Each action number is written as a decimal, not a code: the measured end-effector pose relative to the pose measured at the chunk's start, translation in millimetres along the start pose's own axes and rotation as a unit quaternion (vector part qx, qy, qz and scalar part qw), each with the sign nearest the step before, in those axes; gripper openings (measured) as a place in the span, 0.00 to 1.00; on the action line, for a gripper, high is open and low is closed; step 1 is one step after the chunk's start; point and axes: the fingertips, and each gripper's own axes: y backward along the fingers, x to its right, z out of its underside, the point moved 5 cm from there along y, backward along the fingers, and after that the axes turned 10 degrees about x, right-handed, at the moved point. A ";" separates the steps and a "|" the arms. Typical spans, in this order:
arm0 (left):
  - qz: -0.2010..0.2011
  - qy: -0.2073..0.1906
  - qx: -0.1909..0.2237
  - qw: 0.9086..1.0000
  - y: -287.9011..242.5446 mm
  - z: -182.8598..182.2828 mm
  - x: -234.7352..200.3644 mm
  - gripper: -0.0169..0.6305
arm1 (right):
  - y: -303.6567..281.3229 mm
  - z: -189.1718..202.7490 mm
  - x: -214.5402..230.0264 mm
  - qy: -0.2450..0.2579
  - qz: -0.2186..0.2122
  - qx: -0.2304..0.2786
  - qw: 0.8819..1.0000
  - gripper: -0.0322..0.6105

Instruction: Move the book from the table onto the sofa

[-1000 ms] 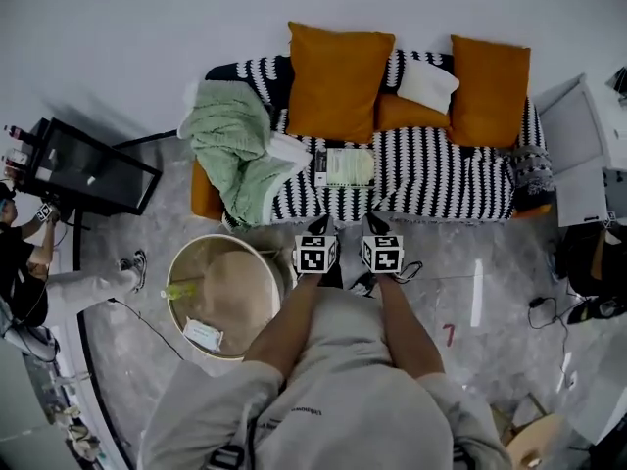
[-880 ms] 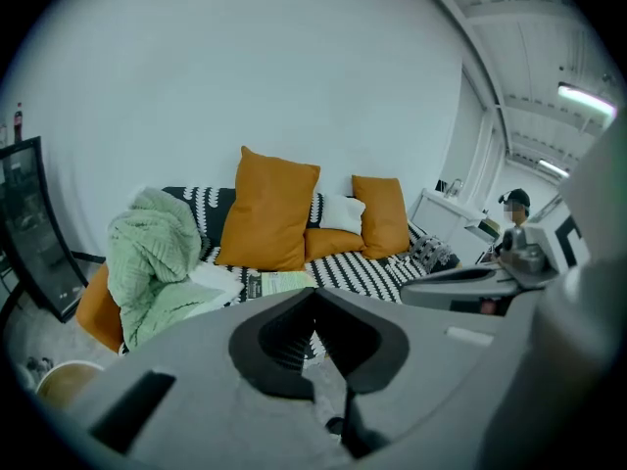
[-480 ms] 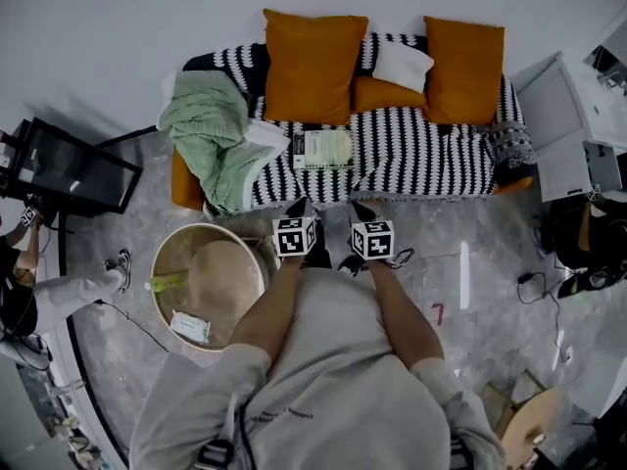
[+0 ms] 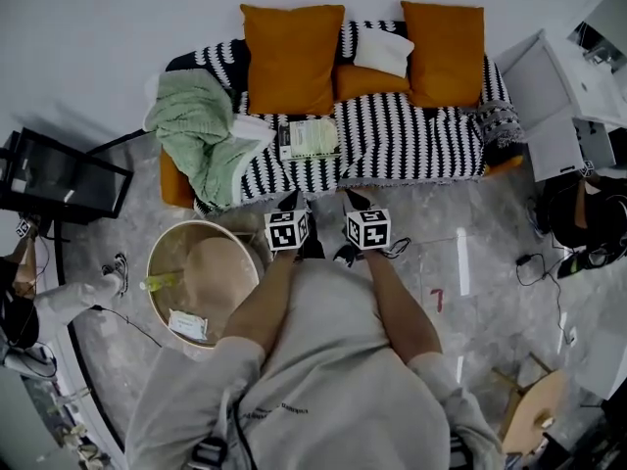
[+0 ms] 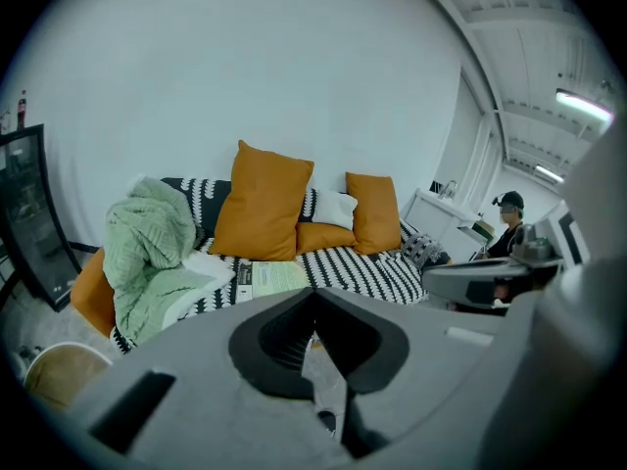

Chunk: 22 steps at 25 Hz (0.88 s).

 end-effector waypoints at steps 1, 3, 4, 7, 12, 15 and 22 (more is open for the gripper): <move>0.002 -0.002 0.000 1.000 1.6 1.7 0.1 0.04 | -0.1 1.5 -1.5 0.001 -0.002 -0.002 1.000 0.06; -0.001 -0.001 -0.001 1.000 5.1 5.2 -1.5 0.04 | 0.1 5.4 -5.5 0.008 -0.008 -0.008 1.000 0.06; -0.003 0.001 -0.001 1.000 6.7 6.6 -2.3 0.04 | 0.6 6.8 -7.3 0.013 -0.011 -0.011 1.000 0.06; -0.010 0.007 0.001 1.000 9.3 9.5 -4.6 0.04 | 1.8 6.6 -11.6 0.036 -0.017 -0.017 0.999 0.06; -0.013 0.010 0.002 1.000 11.0 15.1 -6.3 0.04 | 1.7 8.2 -13.6 0.042 -0.017 -0.016 0.999 0.06; -0.010 0.008 -0.001 1.000 12.2 18.0 -4.8 0.04 | 4.3 8.5 -14.1 0.058 -0.016 -0.019 0.998 0.06; -0.016 0.016 -0.005 1.000 16.2 24.6 -5.9 0.04 | 9.7 4.2 -20.0 0.084 -0.021 -0.014 0.996 0.06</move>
